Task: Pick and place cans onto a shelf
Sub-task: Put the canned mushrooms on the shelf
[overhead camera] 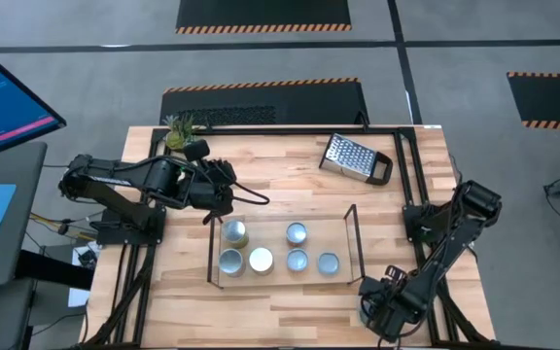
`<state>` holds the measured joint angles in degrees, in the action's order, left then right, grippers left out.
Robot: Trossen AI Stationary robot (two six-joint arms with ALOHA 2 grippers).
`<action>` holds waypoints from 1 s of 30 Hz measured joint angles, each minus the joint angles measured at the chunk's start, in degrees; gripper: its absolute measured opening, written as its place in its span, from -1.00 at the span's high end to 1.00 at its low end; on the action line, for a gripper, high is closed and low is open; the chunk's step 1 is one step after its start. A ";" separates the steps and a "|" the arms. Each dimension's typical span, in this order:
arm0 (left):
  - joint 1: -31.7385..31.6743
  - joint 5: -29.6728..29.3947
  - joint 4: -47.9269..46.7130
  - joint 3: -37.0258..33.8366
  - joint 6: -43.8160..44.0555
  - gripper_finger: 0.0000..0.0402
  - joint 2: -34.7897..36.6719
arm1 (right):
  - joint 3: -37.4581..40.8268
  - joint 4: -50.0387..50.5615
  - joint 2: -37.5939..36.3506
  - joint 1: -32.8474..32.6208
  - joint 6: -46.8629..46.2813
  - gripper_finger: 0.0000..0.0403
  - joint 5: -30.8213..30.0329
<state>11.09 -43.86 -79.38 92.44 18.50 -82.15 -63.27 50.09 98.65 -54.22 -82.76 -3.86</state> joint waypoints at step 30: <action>0.02 -0.11 0.82 0.00 0.00 0.72 0.00 | -10.33 11.01 0.22 1.15 -3.94 0.98 14.53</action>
<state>11.11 -43.96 -78.56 92.44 18.50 -82.15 -73.61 61.10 98.87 -53.07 -86.70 10.68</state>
